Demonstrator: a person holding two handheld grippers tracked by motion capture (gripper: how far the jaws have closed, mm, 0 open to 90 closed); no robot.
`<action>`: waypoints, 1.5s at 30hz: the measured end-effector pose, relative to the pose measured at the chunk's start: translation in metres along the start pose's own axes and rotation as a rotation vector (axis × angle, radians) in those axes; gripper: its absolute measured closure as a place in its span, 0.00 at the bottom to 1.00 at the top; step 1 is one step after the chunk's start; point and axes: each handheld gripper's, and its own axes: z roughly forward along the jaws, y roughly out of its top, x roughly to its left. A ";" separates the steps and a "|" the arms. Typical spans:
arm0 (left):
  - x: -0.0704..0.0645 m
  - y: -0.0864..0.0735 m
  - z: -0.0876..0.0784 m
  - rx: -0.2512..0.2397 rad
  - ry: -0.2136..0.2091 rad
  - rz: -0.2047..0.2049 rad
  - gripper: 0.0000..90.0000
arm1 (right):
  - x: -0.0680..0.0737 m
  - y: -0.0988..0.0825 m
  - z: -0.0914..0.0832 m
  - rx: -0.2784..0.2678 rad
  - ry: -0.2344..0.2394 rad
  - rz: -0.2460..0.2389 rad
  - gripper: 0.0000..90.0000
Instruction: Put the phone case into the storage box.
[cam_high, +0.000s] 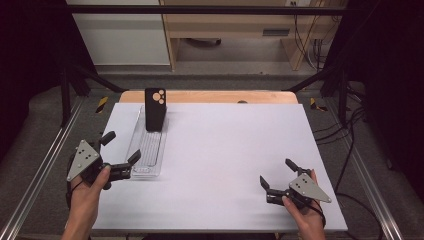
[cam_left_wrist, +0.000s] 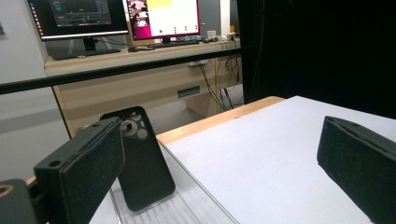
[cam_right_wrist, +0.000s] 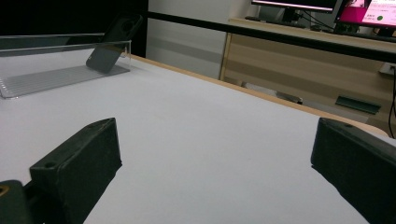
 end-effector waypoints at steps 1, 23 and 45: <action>0.000 -0.001 0.000 0.003 0.000 0.003 0.00 | 0.000 0.000 0.000 0.000 0.000 -0.001 0.02; -0.003 -0.016 -0.008 0.012 0.009 0.006 0.00 | 0.000 0.000 0.000 -0.002 -0.001 -0.004 0.02; -0.008 -0.030 -0.012 0.008 0.002 0.022 0.00 | 0.000 0.000 -0.001 -0.004 0.000 -0.006 0.02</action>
